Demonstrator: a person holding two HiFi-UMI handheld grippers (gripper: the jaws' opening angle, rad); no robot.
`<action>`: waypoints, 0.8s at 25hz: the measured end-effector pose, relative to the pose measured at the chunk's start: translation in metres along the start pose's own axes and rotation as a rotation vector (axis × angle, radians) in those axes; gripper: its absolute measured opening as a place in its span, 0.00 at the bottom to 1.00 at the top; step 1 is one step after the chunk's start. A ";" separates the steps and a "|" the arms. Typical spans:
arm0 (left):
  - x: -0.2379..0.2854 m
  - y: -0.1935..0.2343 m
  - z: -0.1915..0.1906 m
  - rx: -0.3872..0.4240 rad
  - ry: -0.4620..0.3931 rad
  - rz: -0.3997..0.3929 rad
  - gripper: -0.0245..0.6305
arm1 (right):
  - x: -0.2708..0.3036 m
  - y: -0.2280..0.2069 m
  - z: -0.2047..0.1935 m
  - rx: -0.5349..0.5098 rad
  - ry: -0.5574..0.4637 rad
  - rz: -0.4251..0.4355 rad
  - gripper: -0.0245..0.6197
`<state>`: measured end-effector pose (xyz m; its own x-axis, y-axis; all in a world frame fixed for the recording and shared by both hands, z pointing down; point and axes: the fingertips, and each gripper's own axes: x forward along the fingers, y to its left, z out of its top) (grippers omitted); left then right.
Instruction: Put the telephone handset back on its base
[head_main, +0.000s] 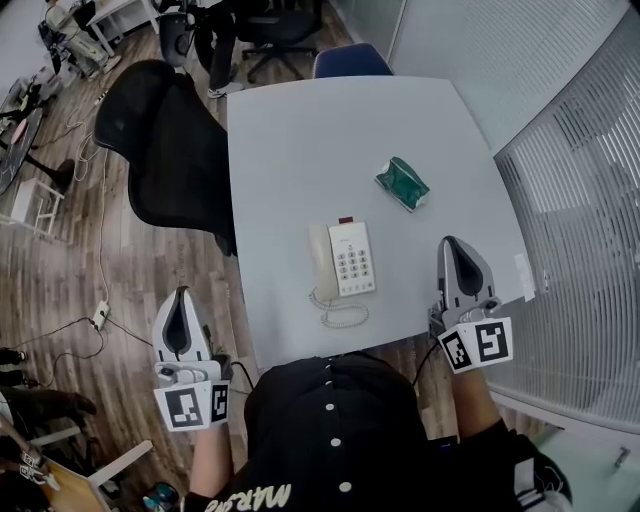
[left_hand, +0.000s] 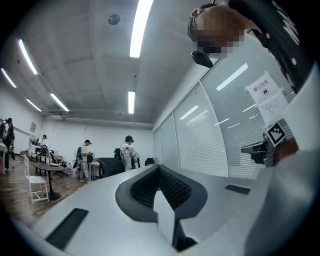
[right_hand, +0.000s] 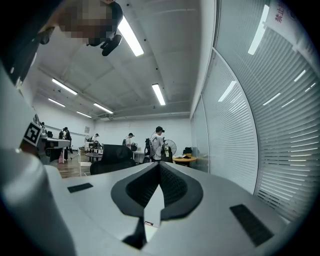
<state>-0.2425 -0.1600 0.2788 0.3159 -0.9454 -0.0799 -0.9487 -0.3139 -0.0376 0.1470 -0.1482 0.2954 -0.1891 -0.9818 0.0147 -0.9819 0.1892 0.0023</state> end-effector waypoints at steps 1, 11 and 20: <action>0.000 0.000 0.000 0.000 0.000 0.003 0.06 | 0.001 -0.001 -0.001 -0.007 0.004 -0.003 0.08; -0.003 -0.001 0.001 0.000 -0.001 0.012 0.06 | 0.013 0.005 -0.002 -0.040 0.005 0.012 0.08; -0.005 0.002 0.007 0.001 -0.020 0.020 0.06 | 0.015 0.007 -0.002 -0.041 0.012 0.020 0.08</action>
<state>-0.2458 -0.1550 0.2718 0.2968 -0.9496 -0.1011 -0.9549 -0.2945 -0.0371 0.1370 -0.1620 0.2973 -0.2088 -0.9776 0.0271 -0.9768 0.2098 0.0427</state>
